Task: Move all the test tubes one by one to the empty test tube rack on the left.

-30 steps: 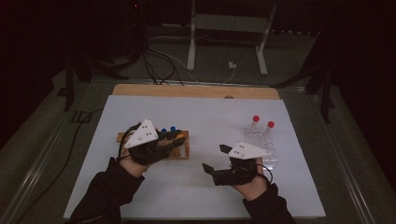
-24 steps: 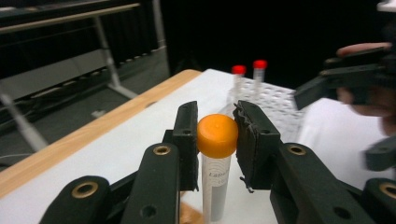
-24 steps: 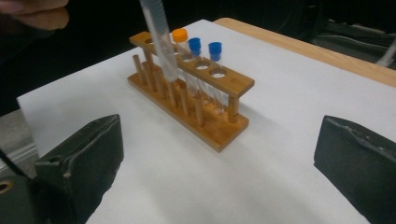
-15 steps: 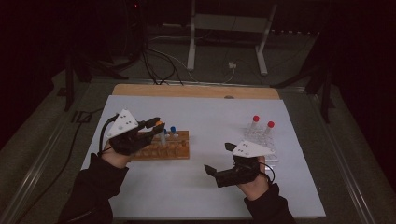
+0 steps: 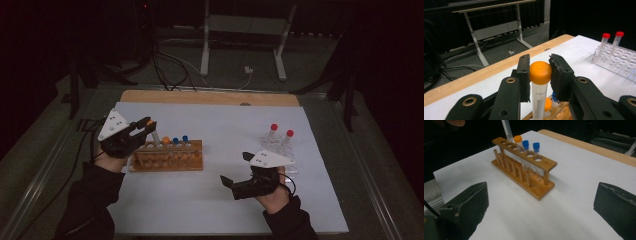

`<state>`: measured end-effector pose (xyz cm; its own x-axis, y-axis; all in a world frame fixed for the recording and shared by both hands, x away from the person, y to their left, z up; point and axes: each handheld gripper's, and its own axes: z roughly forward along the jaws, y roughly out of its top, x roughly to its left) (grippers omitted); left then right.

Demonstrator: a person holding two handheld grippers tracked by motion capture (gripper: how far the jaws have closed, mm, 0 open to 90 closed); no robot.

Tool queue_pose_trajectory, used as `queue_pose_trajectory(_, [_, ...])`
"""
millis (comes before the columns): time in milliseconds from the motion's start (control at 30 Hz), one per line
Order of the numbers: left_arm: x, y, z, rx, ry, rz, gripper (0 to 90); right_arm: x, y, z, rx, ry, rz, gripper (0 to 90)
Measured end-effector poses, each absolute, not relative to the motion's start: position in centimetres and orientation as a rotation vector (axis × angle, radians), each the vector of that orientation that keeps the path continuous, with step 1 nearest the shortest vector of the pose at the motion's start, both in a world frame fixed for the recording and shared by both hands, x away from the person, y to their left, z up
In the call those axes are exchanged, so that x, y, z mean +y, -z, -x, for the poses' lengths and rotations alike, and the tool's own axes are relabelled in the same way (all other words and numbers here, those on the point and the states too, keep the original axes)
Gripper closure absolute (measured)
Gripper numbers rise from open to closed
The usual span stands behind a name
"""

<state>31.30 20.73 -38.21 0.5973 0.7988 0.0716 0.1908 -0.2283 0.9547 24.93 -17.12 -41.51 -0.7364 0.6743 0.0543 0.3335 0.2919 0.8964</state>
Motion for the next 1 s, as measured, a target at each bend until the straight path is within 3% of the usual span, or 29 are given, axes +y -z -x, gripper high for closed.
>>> queue_pose_trajectory(1000, [19.9, 43.2, -33.0, 0.900, -0.630, -1.852, 72.0, -17.5, 41.4, -24.9, 2.227, -1.425, -0.913, 0.0])
